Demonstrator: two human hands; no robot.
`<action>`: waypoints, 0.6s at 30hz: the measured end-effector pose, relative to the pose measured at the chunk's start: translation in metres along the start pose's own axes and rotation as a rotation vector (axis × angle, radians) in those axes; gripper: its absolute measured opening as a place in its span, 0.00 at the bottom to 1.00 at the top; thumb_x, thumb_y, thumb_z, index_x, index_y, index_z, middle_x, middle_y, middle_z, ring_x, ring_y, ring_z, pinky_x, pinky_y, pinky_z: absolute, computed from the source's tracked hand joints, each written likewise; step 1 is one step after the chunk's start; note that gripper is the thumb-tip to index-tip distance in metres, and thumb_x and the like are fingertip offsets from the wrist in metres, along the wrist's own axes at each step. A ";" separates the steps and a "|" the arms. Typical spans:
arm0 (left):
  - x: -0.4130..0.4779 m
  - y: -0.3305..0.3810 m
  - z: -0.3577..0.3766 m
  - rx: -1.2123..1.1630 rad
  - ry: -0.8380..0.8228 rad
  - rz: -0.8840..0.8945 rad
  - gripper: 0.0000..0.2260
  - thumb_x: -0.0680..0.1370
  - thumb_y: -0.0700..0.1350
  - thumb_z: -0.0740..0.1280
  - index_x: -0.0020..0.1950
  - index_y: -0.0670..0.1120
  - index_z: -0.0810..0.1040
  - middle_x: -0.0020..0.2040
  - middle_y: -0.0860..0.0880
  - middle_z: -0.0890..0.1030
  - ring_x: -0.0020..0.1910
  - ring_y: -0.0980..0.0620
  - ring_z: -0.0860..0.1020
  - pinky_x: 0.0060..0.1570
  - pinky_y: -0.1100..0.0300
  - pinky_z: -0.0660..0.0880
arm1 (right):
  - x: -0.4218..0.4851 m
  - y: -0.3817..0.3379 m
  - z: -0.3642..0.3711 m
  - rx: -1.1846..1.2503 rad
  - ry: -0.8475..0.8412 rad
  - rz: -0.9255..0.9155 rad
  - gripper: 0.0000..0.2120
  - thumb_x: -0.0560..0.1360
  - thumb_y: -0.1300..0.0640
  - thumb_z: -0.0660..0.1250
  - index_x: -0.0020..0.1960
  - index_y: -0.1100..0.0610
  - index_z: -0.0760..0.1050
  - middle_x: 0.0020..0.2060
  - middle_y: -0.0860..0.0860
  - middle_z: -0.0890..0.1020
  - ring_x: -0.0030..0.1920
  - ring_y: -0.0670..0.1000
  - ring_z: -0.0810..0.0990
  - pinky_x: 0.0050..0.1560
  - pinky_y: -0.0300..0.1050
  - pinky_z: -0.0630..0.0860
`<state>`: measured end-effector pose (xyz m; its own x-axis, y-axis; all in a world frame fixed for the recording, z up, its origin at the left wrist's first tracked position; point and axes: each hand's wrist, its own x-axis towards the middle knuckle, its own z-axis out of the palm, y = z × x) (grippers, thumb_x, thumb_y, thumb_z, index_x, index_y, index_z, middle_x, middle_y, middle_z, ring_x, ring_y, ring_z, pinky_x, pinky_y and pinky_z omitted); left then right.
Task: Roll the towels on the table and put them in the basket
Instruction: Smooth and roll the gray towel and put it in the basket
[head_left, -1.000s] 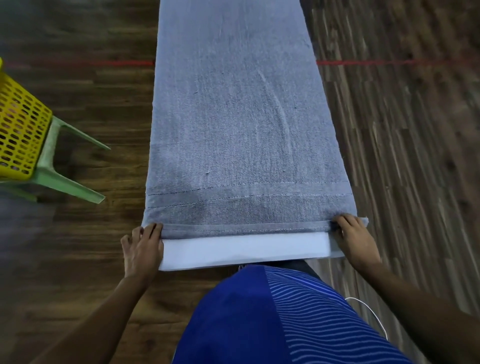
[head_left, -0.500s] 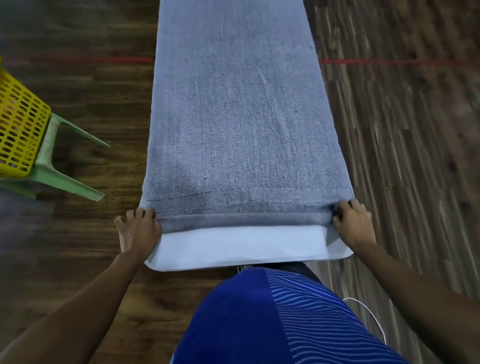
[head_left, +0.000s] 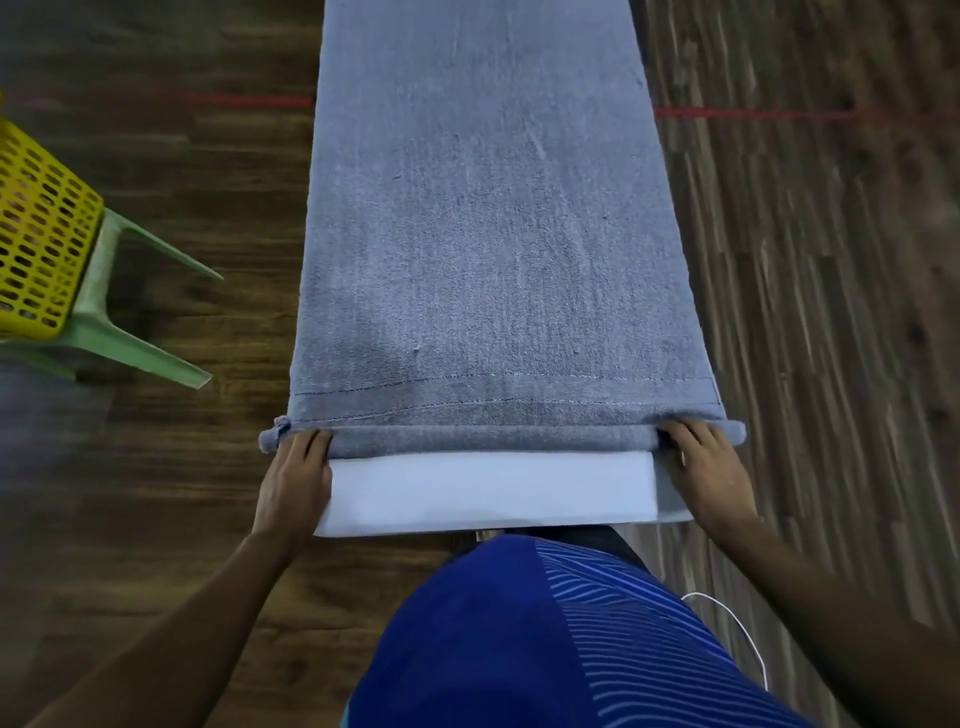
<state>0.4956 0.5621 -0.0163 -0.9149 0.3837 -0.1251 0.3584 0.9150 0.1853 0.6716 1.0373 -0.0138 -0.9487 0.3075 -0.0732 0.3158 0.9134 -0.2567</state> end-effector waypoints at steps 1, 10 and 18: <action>0.003 0.000 -0.003 -0.028 0.008 -0.020 0.13 0.74 0.34 0.62 0.57 0.35 0.77 0.53 0.37 0.78 0.52 0.37 0.76 0.48 0.42 0.78 | 0.004 -0.001 -0.002 0.012 -0.012 0.012 0.14 0.70 0.69 0.71 0.55 0.61 0.78 0.50 0.57 0.81 0.49 0.62 0.76 0.51 0.56 0.73; 0.022 0.001 -0.024 -0.019 -0.080 -0.098 0.04 0.77 0.42 0.60 0.48 0.44 0.74 0.43 0.44 0.79 0.43 0.41 0.76 0.40 0.48 0.72 | 0.029 -0.003 -0.018 -0.032 -0.211 0.170 0.13 0.76 0.54 0.58 0.52 0.56 0.79 0.50 0.56 0.82 0.52 0.60 0.77 0.52 0.54 0.67; 0.032 0.002 -0.011 -0.068 0.085 -0.053 0.10 0.70 0.28 0.65 0.49 0.39 0.75 0.47 0.41 0.75 0.46 0.38 0.71 0.44 0.43 0.71 | 0.033 -0.004 -0.007 -0.004 0.022 0.025 0.09 0.68 0.71 0.65 0.47 0.62 0.76 0.43 0.58 0.74 0.44 0.62 0.73 0.42 0.57 0.71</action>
<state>0.4652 0.5746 -0.0088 -0.9458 0.3204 -0.0535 0.2984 0.9220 0.2468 0.6389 1.0453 -0.0086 -0.9402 0.3356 -0.0580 0.3391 0.9066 -0.2514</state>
